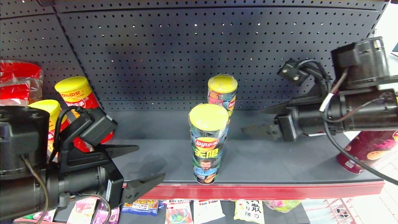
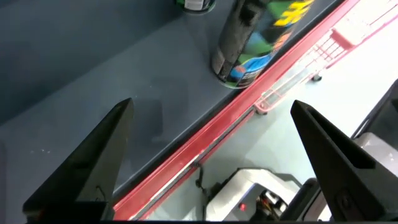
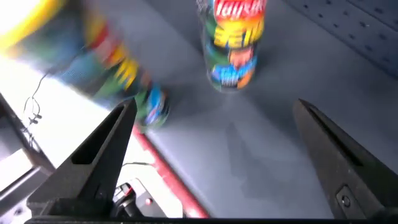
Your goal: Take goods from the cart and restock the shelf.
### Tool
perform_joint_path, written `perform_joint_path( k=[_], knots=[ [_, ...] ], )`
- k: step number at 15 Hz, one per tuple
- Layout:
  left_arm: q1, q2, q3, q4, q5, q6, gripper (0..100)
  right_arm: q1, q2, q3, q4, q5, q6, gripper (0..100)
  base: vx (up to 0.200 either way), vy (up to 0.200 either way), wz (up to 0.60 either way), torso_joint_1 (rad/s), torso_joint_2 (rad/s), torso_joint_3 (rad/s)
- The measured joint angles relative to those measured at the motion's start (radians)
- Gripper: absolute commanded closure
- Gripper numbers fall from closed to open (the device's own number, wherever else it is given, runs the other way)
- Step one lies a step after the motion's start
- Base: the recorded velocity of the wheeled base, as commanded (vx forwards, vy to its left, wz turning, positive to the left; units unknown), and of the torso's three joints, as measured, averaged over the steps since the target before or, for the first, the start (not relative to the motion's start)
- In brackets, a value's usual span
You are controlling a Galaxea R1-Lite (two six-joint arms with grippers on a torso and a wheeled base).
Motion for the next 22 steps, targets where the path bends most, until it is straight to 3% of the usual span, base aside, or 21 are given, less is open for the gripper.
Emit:
perform_joint_path(
  k=[6, 10, 22],
  knots=[
    [-0.001, 0.117, -0.029, -0.008, -0.003, 0.005, 0, -0.016, -0.366, 0.238, 0.001, -0.006, 0.000, 0, 0.000, 0.000, 0.00, 0.000, 0.00, 0.000],
    [-0.004, 0.209, -0.086, -0.009, -0.001, 0.007, 0, -0.150, -0.557, 0.330, 0.002, -0.004, 0.031, 0, 0.000, 0.000, 0.00, 0.000, 0.00, 0.000],
    [-0.007, 0.397, -0.187, -0.008, 0.035, 0.020, 0, -0.195, -0.668, 0.345, 0.000, -0.008, 0.093, 0, 0.000, 0.000, 0.00, 0.000, 0.00, 0.000]
  ],
)
